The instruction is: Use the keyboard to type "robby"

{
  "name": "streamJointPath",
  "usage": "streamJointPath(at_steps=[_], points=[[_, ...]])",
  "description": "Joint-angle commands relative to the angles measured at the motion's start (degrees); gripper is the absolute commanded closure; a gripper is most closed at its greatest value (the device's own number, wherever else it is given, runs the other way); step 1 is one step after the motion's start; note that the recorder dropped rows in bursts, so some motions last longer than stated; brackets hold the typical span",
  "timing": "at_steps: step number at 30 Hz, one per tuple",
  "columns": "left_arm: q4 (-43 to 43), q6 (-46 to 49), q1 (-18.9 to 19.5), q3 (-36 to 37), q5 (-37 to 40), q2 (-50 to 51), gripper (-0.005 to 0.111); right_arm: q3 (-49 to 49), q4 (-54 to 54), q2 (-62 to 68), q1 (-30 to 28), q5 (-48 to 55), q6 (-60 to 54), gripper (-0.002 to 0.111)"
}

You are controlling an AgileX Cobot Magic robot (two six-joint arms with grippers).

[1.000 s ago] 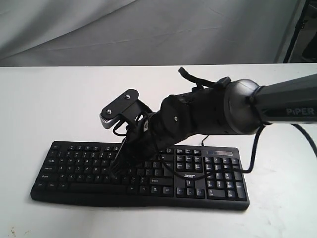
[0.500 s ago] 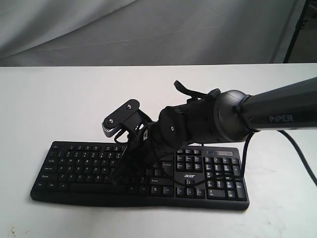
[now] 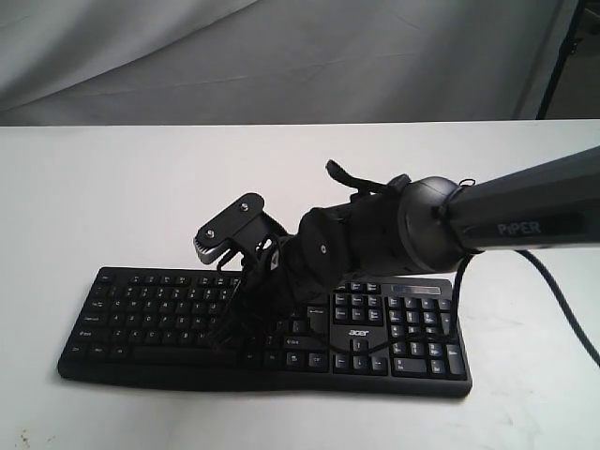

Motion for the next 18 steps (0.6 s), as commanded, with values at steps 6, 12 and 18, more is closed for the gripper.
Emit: streamJointPath(at_steps=[6, 12, 18], points=[[0.3, -0.2, -0.4, 0.2, -0.4, -0.2, 0.107, -1.1, -0.7, -3.6, -0.3, 3.9, 0.0, 0.108], [0.3, -0.2, -0.4, 0.2, -0.4, -0.2, 0.107, -6.1, -0.5, -3.5, 2.4, 8.4, 0.1, 0.108], [0.3, -0.2, -0.4, 0.2, -0.4, -0.2, 0.107, -7.4, 0.2, -3.4, 6.0, 7.8, 0.1, 0.108]])
